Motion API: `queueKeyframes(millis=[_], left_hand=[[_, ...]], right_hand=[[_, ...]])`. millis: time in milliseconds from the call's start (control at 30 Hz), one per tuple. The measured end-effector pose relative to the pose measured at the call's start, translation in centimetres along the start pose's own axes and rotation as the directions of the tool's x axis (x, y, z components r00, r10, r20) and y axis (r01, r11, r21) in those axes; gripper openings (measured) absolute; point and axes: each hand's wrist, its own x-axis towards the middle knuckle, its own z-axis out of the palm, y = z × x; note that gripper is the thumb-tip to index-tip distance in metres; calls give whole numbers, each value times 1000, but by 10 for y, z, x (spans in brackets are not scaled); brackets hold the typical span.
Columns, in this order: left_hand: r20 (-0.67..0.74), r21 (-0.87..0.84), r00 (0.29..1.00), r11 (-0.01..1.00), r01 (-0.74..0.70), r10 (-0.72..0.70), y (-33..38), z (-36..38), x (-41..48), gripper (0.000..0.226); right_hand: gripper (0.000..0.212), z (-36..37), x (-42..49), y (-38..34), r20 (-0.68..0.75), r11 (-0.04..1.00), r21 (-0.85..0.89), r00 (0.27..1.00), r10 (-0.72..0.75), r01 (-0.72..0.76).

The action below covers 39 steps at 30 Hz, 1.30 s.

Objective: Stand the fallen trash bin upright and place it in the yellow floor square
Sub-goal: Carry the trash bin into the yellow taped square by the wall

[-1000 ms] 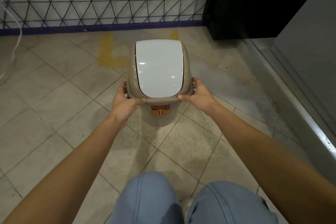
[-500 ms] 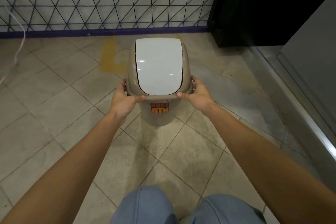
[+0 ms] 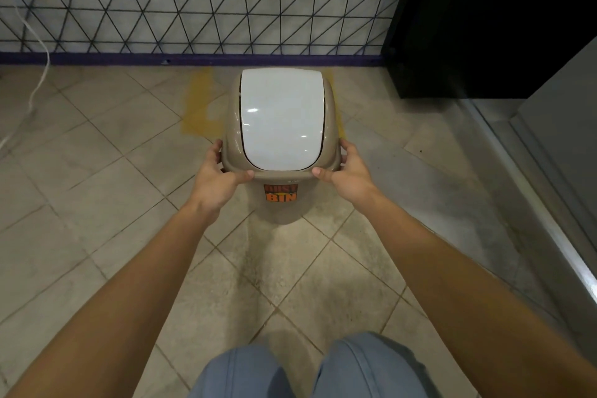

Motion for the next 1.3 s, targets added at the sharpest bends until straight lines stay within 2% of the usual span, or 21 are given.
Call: queueKeyframes(millis=[500,967,1067,1167,1233,1300], left_hand=[[-61,25,997,999,38,-36,12,1,33,88],[-15,92,1000,996,8,-6,29,-25,80,87],[-28,213,996,974,-73,81,31,-24,85,83],[-108,453,953,867,-207,283,33,-24,90,81],[-91,505,920,814,-287,381,34,-22,95,80],[-49,518,909,789,-331,414,35,-22,102,81]], right_hand=[[92,6,40,-18,54,1000,0,998,27,-27],[89,34,80,-43,36,999,-39,999,2,-1],[88,38,88,-50,-5,995,-82,999,-51,51],[92,47,93,-56,-51,975,-166,986,-159,148],[96,51,94,-58,-62,950,-230,971,-229,210],[99,52,97,-62,-48,929,-277,962,-270,247]])
